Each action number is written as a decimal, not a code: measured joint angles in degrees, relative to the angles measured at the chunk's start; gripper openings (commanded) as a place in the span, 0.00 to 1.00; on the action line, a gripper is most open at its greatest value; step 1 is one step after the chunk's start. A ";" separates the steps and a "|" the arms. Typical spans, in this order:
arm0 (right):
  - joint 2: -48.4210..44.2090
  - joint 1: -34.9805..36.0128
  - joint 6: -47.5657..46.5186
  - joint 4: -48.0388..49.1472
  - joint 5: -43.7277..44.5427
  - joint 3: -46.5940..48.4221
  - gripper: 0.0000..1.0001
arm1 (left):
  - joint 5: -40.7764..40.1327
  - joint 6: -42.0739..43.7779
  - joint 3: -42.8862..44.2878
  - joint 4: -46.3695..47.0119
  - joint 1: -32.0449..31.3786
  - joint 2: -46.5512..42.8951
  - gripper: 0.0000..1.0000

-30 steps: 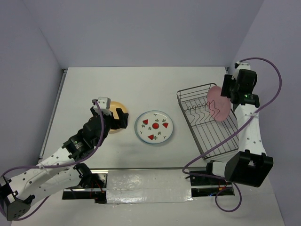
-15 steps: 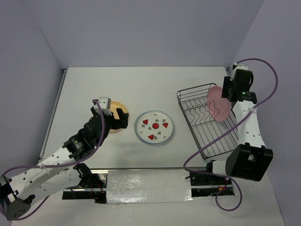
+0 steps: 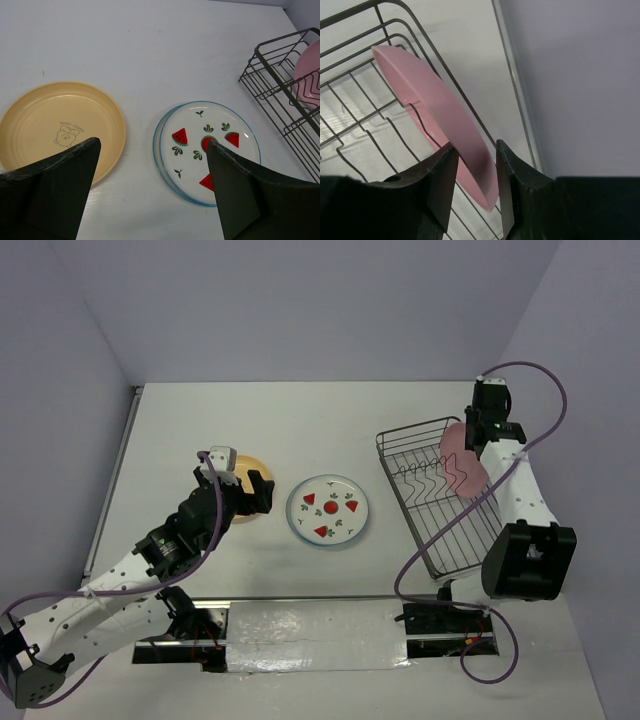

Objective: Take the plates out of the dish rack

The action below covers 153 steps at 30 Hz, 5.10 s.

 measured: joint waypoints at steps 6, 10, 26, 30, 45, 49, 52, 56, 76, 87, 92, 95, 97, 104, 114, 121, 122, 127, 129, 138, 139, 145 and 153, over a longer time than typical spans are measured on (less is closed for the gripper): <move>2.03 3.34 -0.72 -0.87 7.06 0.83 0.25 | 0.17 0.00 0.00 0.00 -0.09 -0.39 0.99; 2.86 4.42 -0.94 -1.90 9.77 1.55 0.13 | 0.35 0.00 0.00 0.00 -0.11 -0.42 0.99; 3.15 4.92 -3.32 -6.51 11.19 5.40 0.00 | 0.46 0.00 0.00 0.00 -0.11 -0.42 0.99; 3.04 4.92 -4.11 -7.65 10.95 6.88 0.00 | 0.44 0.00 0.00 0.00 -0.11 -0.39 0.99; -0.61 5.07 -6.88 -10.58 10.64 11.26 0.00 | 0.44 0.00 0.00 -0.02 -0.11 -0.31 0.99; -2.10 5.07 -7.89 -8.28 10.43 9.22 0.00 | 0.44 0.00 0.00 -0.02 -0.11 -0.28 0.99; -1.81 5.07 -8.17 -6.54 9.88 7.19 0.00 | 0.42 0.00 0.00 -0.02 -0.11 0.04 0.99; -0.07 5.07 -8.15 -6.38 9.16 6.62 0.00 | 0.42 0.00 0.00 -0.09 -0.11 0.68 0.99; 3.26 5.84 -8.22 -0.46 17.44 3.08 0.00 | 0.52 0.00 0.00 -0.07 -0.11 0.96 0.99; 4.57 10.01 -8.15 1.73 22.67 2.71 0.00 | 0.96 0.00 0.00 -0.02 -0.11 1.27 0.99; 6.60 10.75 -8.07 2.93 25.59 2.80 0.00 | 1.44 0.02 0.00 0.00 -0.11 1.81 0.98; 7.17 10.91 -7.96 2.97 26.82 3.02 0.00 | 2.58 0.02 0.00 0.15 -0.11 2.29 0.96; 7.21 10.93 -7.96 2.93 26.82 3.23 0.00 | 4.02 0.00 0.02 0.76 -0.11 3.19 0.95; 7.21 10.93 -7.80 2.54 26.21 3.56 0.00 | 11.61 -3.26 5.73 0.94 -0.11 14.49 0.78; 7.21 10.91 -6.21 2.16 23.10 3.67 0.00 | 19.78 -6.05 9.92 10.75 -4.72 29.11 0.66; 6.88 10.88 -5.49 2.08 21.20 3.67 0.00 | 19.98 -2.99 19.52 16.24 -13.00 40.50 0.65; 6.78 10.86 -5.35 2.03 20.79 3.67 0.00 | 20.28 -2.67 19.71 17.99 -13.90 41.51 0.64; 5.90 10.71 -4.96 1.62 18.45 3.67 0.00 | 24.28 -0.17 19.23 26.36 -15.30 45.31 0.53; 5.60 10.67 -4.96 1.62 17.86 3.67 0.00 | 26.05 1.07 19.30 30.47 -15.89 47.58 0.52; 4.79 10.34 -5.01 1.51 16.65 3.63 0.00 | 28.96 3.34 23.56 40.50 -19.93 62.53 0.42; 4.74 10.23 -4.98 1.60 16.52 3.54 0.00 | 28.94 3.32 24.39 41.48 -19.89 63.65 0.42; 4.72 10.01 -4.90 1.73 16.57 3.41 0.00 | 28.81 3.30 27.98 45.46 -19.69 68.30 0.44; 4.72 10.01 -4.79 1.90 17.42 3.26 0.00 | 28.87 3.32 33.35 46.36 -19.65 73.00 0.44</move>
